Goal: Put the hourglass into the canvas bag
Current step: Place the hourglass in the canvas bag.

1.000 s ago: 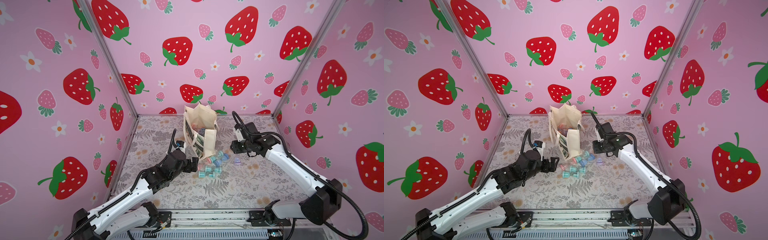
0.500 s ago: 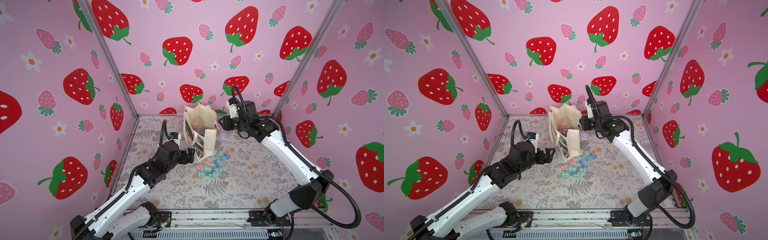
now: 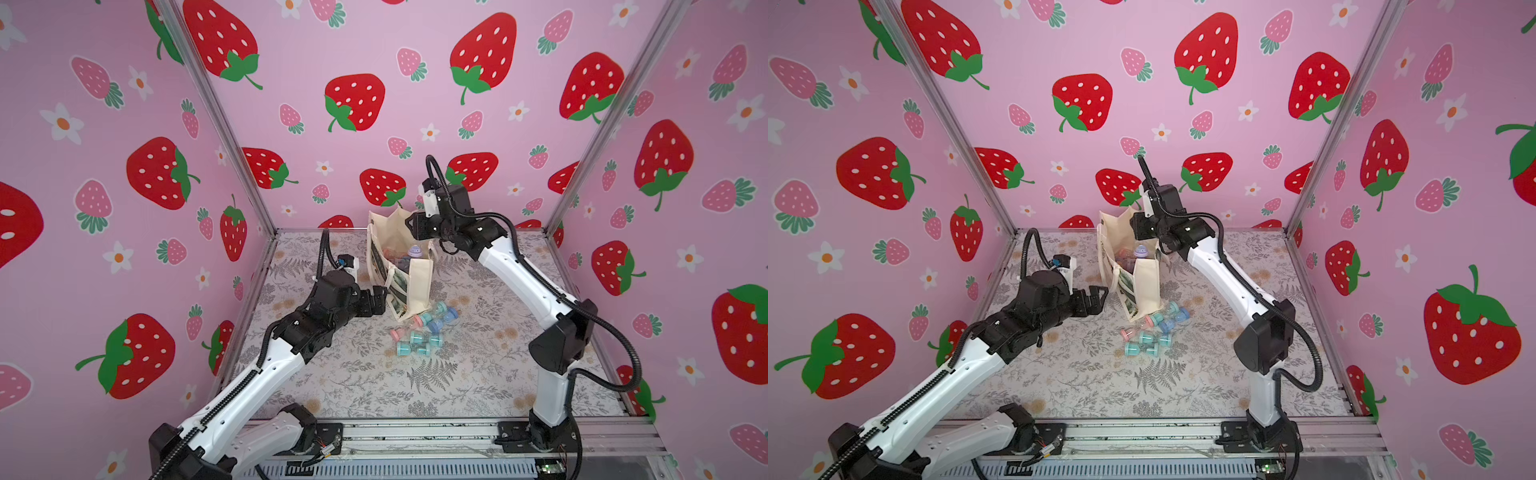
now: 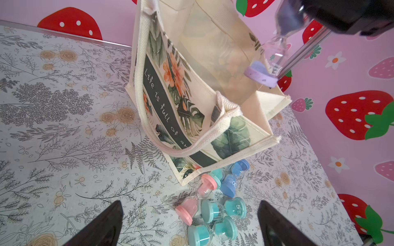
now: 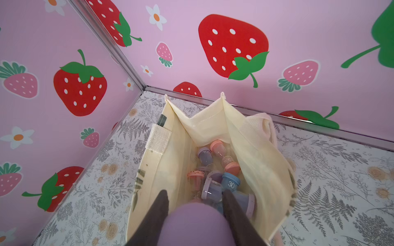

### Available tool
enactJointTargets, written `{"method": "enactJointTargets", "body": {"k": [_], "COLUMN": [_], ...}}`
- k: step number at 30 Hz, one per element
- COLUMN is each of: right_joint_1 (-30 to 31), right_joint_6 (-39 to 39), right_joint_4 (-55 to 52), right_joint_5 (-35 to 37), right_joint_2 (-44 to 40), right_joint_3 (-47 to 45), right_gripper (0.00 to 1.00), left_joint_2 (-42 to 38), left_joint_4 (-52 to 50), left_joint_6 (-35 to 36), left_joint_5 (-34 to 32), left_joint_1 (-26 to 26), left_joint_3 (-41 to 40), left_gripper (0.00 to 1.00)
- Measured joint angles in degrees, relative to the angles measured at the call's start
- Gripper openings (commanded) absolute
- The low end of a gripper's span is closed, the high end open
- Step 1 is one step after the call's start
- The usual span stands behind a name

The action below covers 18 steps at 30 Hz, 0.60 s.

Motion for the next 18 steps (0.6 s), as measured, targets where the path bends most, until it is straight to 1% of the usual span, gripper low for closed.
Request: {"method": "enactJointTargets", "body": {"k": [9,18], "right_joint_1": [0.63,1.16], "right_joint_6": [-2.1,-3.48], "right_joint_4": [0.52,0.68], "right_joint_5": [-1.22,-1.01], "right_joint_2": [10.99,20.11], "right_joint_3": [5.42,11.21], "right_gripper": [0.38,0.38], "left_joint_2": [3.08,4.5], "left_joint_4": [1.42,2.95], "left_joint_6": [0.17,0.2], "left_joint_5": [1.75,2.14], "left_joint_1": [2.32,2.78], "left_joint_3": [0.66,0.66], "left_gripper": [0.99,0.99]}}
